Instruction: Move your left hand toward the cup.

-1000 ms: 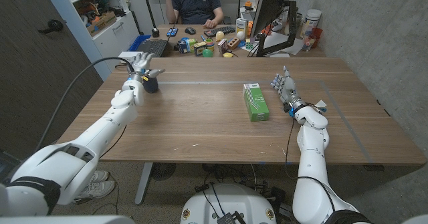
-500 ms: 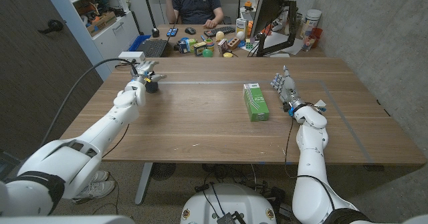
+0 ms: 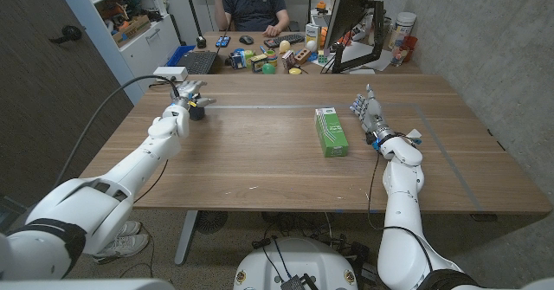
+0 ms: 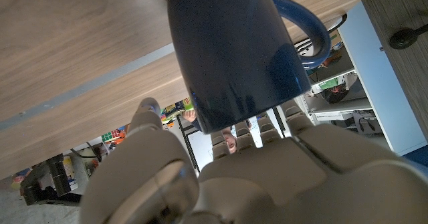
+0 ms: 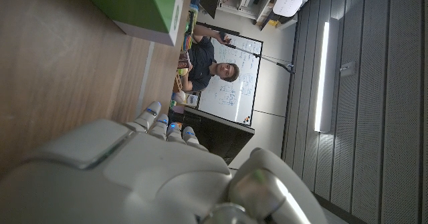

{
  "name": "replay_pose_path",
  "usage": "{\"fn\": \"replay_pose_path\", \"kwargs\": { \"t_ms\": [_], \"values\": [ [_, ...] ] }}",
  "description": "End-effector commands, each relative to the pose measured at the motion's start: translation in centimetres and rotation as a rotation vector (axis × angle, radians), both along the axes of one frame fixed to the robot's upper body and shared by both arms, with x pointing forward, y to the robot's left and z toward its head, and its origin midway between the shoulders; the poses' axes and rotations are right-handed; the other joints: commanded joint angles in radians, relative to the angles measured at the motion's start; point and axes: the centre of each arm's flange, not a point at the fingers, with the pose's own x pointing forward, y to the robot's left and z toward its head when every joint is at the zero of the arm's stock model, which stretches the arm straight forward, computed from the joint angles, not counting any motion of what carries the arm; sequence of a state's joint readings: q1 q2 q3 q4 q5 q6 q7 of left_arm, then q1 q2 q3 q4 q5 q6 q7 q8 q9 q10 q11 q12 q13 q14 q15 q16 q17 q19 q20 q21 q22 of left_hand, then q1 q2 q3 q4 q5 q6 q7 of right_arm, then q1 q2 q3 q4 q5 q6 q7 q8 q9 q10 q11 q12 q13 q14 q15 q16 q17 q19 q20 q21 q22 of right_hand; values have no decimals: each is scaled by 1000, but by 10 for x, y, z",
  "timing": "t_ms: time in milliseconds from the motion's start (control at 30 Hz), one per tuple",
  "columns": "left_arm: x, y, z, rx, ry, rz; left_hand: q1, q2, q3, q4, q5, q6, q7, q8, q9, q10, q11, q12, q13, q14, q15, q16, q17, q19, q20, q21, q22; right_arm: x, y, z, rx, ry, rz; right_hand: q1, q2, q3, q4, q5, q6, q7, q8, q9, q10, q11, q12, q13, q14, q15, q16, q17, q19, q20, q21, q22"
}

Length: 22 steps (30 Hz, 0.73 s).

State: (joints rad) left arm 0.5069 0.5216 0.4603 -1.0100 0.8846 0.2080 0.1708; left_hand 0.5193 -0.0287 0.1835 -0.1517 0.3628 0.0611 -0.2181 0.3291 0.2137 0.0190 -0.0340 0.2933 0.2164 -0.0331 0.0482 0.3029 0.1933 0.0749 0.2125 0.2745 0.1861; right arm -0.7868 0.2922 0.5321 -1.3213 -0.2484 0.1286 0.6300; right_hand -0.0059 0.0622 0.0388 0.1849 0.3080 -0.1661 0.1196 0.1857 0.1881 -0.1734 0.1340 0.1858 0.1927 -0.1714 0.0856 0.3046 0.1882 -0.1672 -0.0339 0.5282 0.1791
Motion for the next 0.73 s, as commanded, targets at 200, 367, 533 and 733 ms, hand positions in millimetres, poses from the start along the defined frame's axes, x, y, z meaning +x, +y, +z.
{"fn": "replay_pose_path", "kwargs": {
  "t_ms": [200,367,533,733],
  "values": [
    [-3,-1,1,3,-1,-3,13,4,10,-3,5,6,-3,6,0,2,-4,1,4,-4,-2,-3,2,7,4,-4,2,-2,2,-1,-7,-1,-3,-2,104,-8,4,8,-52,21,8,3,-81,-2,7,2,-211,10,-5,3,-253,-44,-3,4],
    [-3,-1,1,9,4,-2,15,5,11,-2,5,8,-3,6,0,3,-4,1,4,-5,-4,-5,2,5,4,-6,1,-3,2,-1,-2,1,-3,-2,104,-9,4,8,-52,22,8,3,-81,-1,7,2,-211,10,-5,3,-253,-44,-4,4],
    [-3,-2,0,11,3,-1,17,5,12,-2,4,9,-3,6,0,3,-5,1,4,-5,-6,-6,2,4,4,-8,1,-3,1,-1,-5,1,-4,-2,104,-10,4,8,-52,23,8,3,-81,-1,7,2,-211,9,-5,3,-253,-45,-5,4],
    [-3,-3,1,11,7,-6,20,6,13,-2,4,12,-3,6,0,6,-4,2,4,-4,-7,-8,2,3,4,-11,1,-3,1,-1,-6,-2,-4,-2,104,-11,4,8,-52,23,8,3,-81,-1,7,2,-212,9,-6,2,-253,-45,-7,4]
  ]
}}
